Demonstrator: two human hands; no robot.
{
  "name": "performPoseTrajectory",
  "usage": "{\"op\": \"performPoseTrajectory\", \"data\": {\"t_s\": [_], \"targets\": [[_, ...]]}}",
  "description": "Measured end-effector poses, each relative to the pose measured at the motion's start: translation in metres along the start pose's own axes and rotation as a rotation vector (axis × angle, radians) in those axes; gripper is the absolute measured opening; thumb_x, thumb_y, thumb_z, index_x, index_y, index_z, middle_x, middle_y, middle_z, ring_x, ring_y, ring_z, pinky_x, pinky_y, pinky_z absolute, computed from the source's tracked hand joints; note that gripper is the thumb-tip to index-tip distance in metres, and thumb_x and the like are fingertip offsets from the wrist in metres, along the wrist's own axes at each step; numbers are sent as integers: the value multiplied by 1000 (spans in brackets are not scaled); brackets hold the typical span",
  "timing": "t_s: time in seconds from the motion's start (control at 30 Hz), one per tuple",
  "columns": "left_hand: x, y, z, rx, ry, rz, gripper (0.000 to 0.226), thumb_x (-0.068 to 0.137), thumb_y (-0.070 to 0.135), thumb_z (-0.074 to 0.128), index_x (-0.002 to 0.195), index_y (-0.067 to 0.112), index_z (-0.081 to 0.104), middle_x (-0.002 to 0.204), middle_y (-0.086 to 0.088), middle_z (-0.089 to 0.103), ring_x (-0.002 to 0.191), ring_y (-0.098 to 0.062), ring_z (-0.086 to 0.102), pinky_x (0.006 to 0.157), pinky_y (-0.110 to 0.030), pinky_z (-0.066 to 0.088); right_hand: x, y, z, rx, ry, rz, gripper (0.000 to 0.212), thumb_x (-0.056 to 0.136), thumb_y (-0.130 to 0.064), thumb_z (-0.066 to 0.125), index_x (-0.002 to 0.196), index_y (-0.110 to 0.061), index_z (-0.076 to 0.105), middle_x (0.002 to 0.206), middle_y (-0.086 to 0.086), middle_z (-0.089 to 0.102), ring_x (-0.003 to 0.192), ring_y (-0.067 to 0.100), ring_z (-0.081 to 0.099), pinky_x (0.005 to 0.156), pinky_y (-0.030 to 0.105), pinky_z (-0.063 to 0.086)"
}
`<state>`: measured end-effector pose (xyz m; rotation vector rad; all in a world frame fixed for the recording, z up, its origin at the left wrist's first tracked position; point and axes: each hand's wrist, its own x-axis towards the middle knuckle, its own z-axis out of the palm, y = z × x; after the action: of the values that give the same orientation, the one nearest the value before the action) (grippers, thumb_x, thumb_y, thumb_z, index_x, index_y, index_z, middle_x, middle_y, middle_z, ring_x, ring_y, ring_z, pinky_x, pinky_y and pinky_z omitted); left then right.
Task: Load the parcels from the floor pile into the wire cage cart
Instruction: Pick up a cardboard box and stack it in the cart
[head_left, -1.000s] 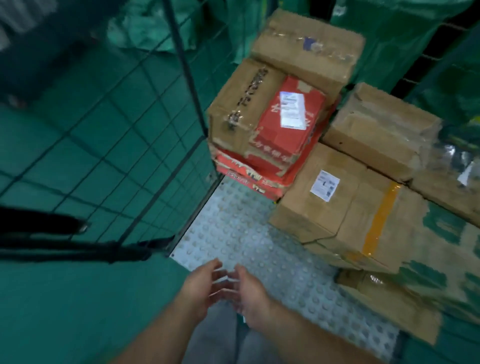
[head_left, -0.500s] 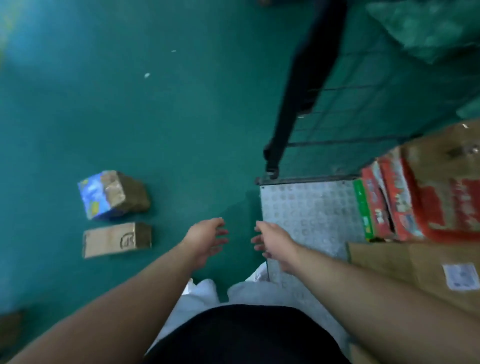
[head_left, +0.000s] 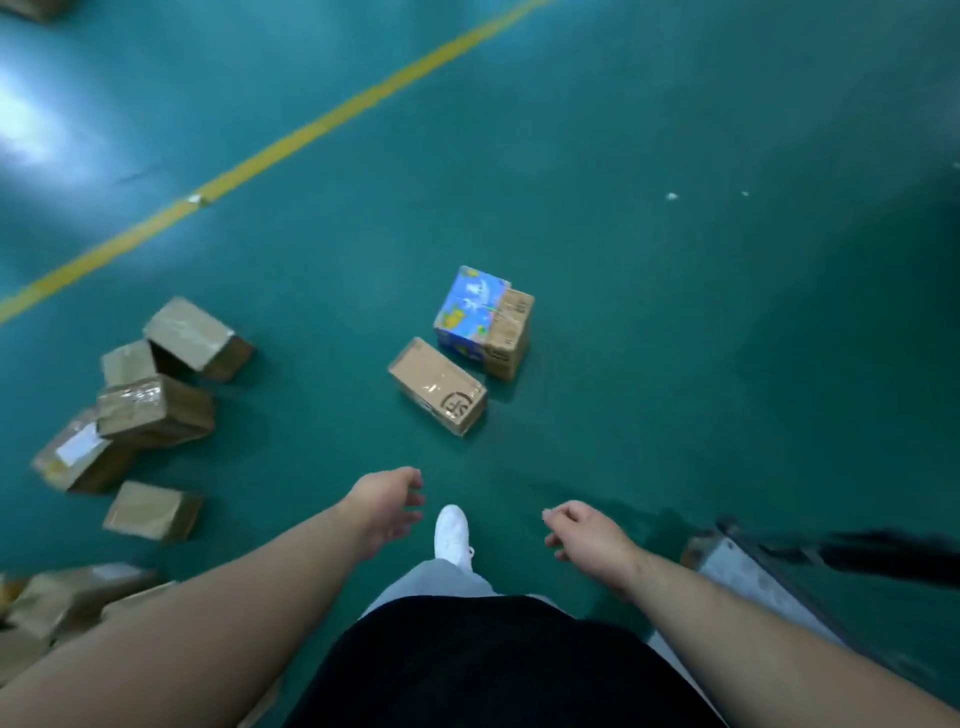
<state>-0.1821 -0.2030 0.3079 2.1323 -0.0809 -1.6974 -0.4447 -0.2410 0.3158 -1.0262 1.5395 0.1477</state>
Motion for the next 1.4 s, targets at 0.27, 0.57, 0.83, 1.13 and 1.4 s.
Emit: {"op": "performPoseTrajectory", "data": {"t_s": [0.27,0.57,0.83,1.13,1.4], "targets": [[38,21,-98,-229,156,-54,19,100,31,55,99,14,64,101,-6,68,76,-22,62,61,-29,43,29,-94,14,-198,-1,-53,24,103,-35,51,106,-15,64,104,3,72,82,16,65,71,26,49],[76,80,-67,-162,54,-84,27,102,37,53,106,14,67,111,-8,70,94,-26,67,73,-35,48,82,-141,-16,-140,-36,30,24,101,-39,48,107,-22,63,107,1,70,93,16,68,79,30,50],[101,181,-55,-132,146,-92,27,105,34,51,110,11,65,111,-8,67,89,-25,64,77,-35,46,190,-210,-84,-318,-72,-1,33,101,-28,48,109,1,62,88,2,68,71,19,54,57,26,40],[145,251,-33,197,113,-66,27,101,38,50,114,17,62,113,-7,69,91,-22,67,81,-37,53,290,-246,-122,-405,-35,103,27,97,-30,49,103,-9,64,110,17,72,84,27,63,78,35,51],[295,252,-45,1135,-247,-10,33,101,46,45,122,25,60,108,4,67,95,-17,64,79,-32,50,382,-229,-62,-384,-74,233,20,96,-30,46,96,-17,61,101,5,70,81,23,59,69,33,45]]}}
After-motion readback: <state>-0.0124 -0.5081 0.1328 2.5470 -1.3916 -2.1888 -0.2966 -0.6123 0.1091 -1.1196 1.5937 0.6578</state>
